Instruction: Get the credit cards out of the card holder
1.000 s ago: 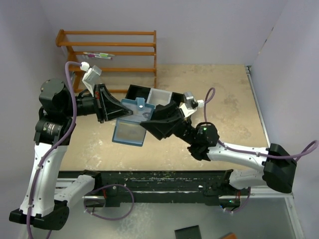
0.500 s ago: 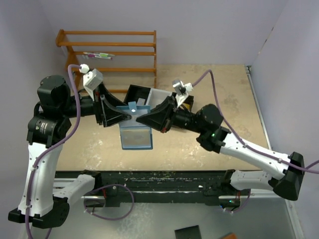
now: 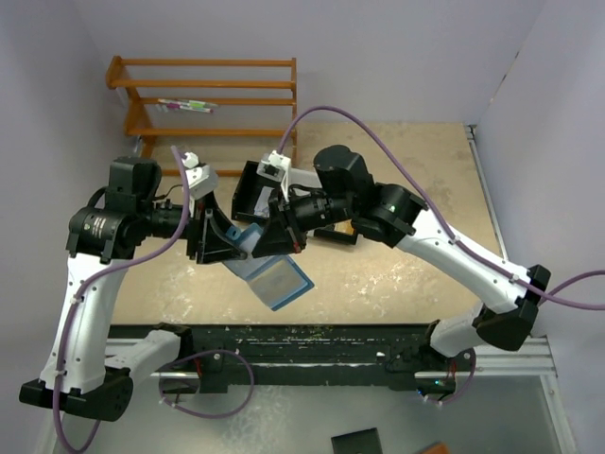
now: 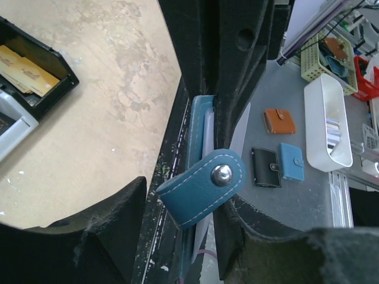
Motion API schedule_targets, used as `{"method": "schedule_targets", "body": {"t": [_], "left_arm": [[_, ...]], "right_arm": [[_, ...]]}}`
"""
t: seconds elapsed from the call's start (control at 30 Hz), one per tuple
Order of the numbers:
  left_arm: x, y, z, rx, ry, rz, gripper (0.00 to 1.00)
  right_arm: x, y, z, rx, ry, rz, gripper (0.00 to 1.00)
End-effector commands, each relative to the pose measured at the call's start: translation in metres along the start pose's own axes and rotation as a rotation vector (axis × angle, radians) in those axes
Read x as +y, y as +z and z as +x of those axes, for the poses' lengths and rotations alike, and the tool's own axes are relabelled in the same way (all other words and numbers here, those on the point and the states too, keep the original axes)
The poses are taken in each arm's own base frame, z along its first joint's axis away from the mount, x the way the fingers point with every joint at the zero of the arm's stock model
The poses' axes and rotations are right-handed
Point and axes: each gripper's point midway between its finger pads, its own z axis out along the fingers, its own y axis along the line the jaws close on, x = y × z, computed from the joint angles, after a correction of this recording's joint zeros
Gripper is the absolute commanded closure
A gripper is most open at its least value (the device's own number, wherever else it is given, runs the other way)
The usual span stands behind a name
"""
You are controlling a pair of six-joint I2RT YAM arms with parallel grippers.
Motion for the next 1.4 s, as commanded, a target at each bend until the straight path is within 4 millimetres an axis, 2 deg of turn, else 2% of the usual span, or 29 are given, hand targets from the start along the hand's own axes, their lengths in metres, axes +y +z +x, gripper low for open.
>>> {"method": "schedule_targets", "body": {"t": [0.0, 0.17, 0.27, 0.4, 0.53, 0.57, 0.6, 0.63, 0.7, 0.77, 0.87, 0.93, 1.03, 1.1, 1.23, 1.37], "left_arm": [[-0.015, -0.001, 0.001, -0.022, 0.04, 0.078, 0.51], [-0.013, 0.002, 0.005, -0.016, 0.003, 0.092, 0.62], [-0.022, 0.002, 0.005, -0.03, -0.019, 0.142, 0.68], [-0.028, 0.004, 0.005, -0.051, -0.077, 0.217, 0.85], [-0.03, 0.006, 0.005, -0.06, -0.148, 0.272, 0.9], [-0.029, 0.007, 0.005, -0.062, -0.157, 0.28, 0.92], [-0.028, 0.007, 0.005, -0.062, -0.162, 0.28, 0.94], [-0.027, 0.007, 0.003, -0.061, -0.166, 0.273, 0.98], [-0.023, 0.008, -0.002, -0.061, -0.17, 0.243, 1.0], [-0.02, 0.007, -0.008, -0.066, -0.177, 0.211, 1.0], [-0.01, 0.007, -0.02, -0.094, -0.154, 0.121, 1.0], [0.004, 0.007, -0.027, -0.112, -0.142, 0.022, 1.0], [0.03, 0.005, -0.036, -0.135, -0.152, -0.132, 1.0], [0.044, 0.004, -0.039, -0.149, -0.179, -0.197, 1.0], [0.056, 0.005, -0.045, -0.186, -0.216, -0.241, 1.0], [0.053, 0.004, -0.057, -0.229, -0.215, -0.226, 1.0]], "right_arm": [[0.018, -0.007, 0.001, 0.071, -0.044, -0.064, 1.0], [0.014, 0.0, 0.008, 0.121, -0.048, -0.088, 1.0], [0.014, -0.001, 0.01, 0.129, -0.055, -0.115, 1.0], [0.02, -0.003, 0.002, 0.103, -0.076, -0.162, 1.0], [0.025, -0.003, -0.009, 0.075, -0.099, -0.193, 1.0], [0.026, -0.003, -0.011, 0.07, -0.102, -0.198, 0.96], [0.027, -0.004, -0.013, 0.064, -0.11, -0.201, 0.84], [0.024, -0.006, -0.016, 0.051, -0.118, -0.194, 0.64], [0.01, -0.018, -0.029, -0.016, -0.114, -0.144, 0.49], [-0.015, -0.04, -0.054, -0.153, -0.087, -0.038, 0.37], [-0.054, -0.09, -0.08, -0.349, -0.03, 0.156, 0.3], [-0.053, -0.12, -0.094, -0.443, -0.026, 0.235, 0.3], [-0.044, -0.131, -0.093, -0.487, 0.032, 0.258, 0.34], [-0.036, -0.137, -0.093, -0.525, 0.011, 0.243, 0.36], [-0.012, -0.123, -0.076, -0.563, 0.095, 0.054, 0.4], [0.001, -0.09, -0.059, -0.541, 0.139, -0.047, 0.43]]}}
